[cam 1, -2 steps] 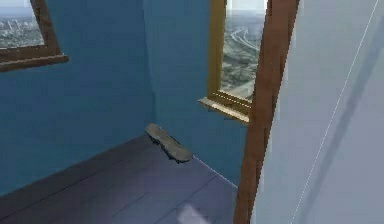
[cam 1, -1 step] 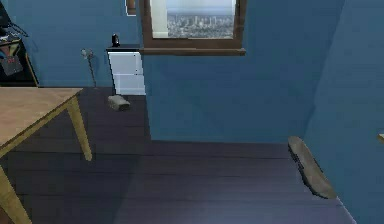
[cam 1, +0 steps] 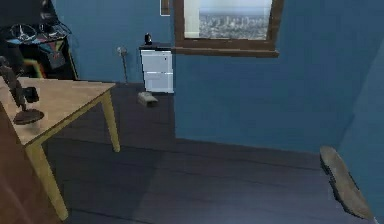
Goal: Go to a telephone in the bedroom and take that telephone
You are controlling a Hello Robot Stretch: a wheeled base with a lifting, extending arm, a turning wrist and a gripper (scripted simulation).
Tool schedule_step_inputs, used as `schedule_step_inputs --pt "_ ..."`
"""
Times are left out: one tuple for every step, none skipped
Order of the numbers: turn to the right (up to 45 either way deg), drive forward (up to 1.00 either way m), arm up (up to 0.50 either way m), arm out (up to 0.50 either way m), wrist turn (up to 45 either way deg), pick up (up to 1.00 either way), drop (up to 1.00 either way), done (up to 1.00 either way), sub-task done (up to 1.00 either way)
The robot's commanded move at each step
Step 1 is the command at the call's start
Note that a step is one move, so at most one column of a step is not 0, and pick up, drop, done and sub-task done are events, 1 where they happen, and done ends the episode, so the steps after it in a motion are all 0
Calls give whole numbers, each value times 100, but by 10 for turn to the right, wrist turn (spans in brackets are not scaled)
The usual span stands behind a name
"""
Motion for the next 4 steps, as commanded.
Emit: schedule_step_inputs --pt "-30 0 0 0 0 0 0 0 0" --pt "-300 0 0 0 0 0 0 0 0" --pt "-30 0 0 0 0 0 0 0 0" --pt "0 20 0 0 0 0 0 0 0"
